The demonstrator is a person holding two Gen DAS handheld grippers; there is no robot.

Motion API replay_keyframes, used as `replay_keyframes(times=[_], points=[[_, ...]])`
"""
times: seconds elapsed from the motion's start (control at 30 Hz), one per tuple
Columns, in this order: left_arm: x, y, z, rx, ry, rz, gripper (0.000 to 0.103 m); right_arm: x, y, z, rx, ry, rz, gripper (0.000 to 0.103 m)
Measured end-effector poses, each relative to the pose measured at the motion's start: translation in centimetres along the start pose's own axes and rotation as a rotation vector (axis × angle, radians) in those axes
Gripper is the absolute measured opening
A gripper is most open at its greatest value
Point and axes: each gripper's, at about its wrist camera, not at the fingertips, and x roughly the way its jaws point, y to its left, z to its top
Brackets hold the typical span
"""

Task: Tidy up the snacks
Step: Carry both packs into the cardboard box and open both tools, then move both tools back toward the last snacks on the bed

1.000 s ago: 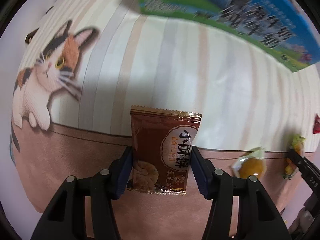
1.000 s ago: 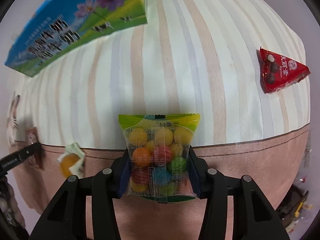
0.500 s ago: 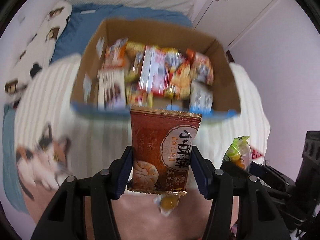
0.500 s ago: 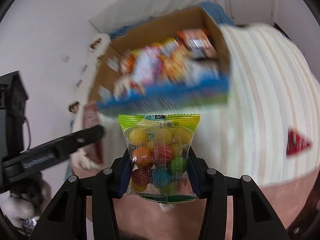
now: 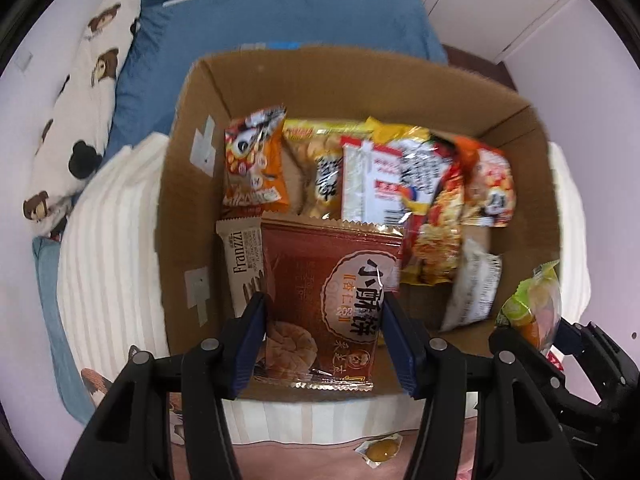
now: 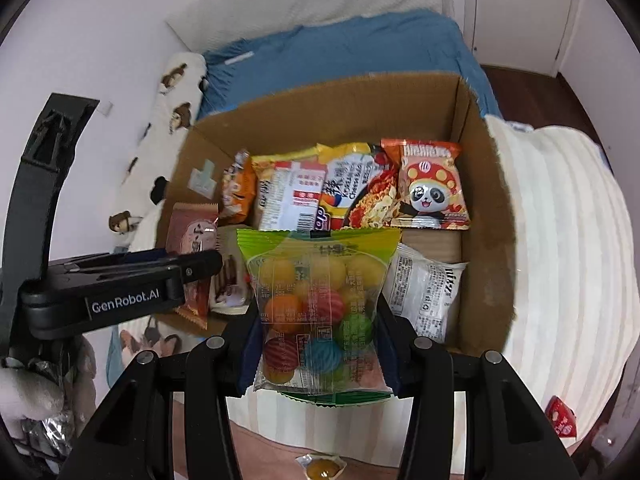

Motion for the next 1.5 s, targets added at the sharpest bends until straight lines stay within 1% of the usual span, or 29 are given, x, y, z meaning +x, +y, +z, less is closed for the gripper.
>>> replay_keyframes(times=[0.13, 0.2, 0.23, 0.27, 0.3, 0.33, 0.37, 0.4, 0.43, 0.73, 0.87, 0.97, 1.17, 1.37, 1.5], points=[[1.9, 0.4, 0.2, -0.016, 0.058, -0.017, 0.054, 2.0, -0.7, 0.5, 0.018, 0.041, -0.029, 0.052], [2.7, 0.5, 0.0, -0.028, 0.086, -0.014, 0.055, 3.1, -0.9, 0.8, 0.030, 0.069, -0.040, 0.054], [2.8, 0.6, -0.2, -0.040, 0.091, -0.012, 0.057, 3.6, -1.2, 1.0, 0.044, 0.092, -0.039, 0.064], [2.9, 0.7, -0.3, -0.049, 0.096, -0.015, 0.060, 3.9, -1.3, 1.1, 0.046, 0.105, -0.047, 0.084], [3.0, 0.7, -0.3, -0.054, 0.095, -0.021, 0.062, 4.1, -1.2, 1.0, 0.038, 0.110, -0.054, 0.093], [3.0, 0.7, -0.4, -0.053, 0.090, -0.016, 0.063, 4.1, -1.1, 1.0, 0.027, 0.114, -0.061, 0.099], [2.8, 0.6, -0.5, -0.050, 0.085, -0.009, 0.075, 4.1, -1.1, 0.9, 0.023, 0.116, -0.071, 0.099], [2.6, 0.5, -0.6, -0.045, 0.075, 0.000, 0.091, 4.1, -1.0, 0.8, 0.017, 0.121, -0.088, 0.099], [2.5, 0.5, -0.7, -0.043, 0.066, 0.006, 0.093, 4.1, -1.0, 0.8, 0.009, 0.123, -0.098, 0.099], [0.2, -0.1, -1.8, -0.023, 0.000, 0.032, 0.093, 3.1, -1.5, 0.2, 0.012, 0.111, -0.137, 0.099], [-0.6, -0.3, -2.6, -0.031, -0.018, 0.026, 0.093, 2.5, -1.7, -0.1, 0.008, 0.097, -0.155, 0.100], [-1.5, -0.3, -3.1, -0.034, -0.051, 0.028, 0.093, 1.8, -1.7, -0.3, 0.010, 0.079, -0.156, 0.100], [-4.6, -1.0, -4.9, -0.011, -0.163, 0.052, 0.093, -0.7, -1.7, -1.4, 0.002, 0.004, -0.170, 0.100], [-8.7, -1.8, -8.4, -0.005, -0.308, 0.040, 0.093, -4.6, -1.1, -3.7, -0.032, -0.098, -0.173, 0.100], [-10.4, -2.3, -10.8, 0.005, -0.356, 0.034, 0.093, -7.4, -0.4, -5.7, -0.053, -0.154, -0.180, 0.100]])
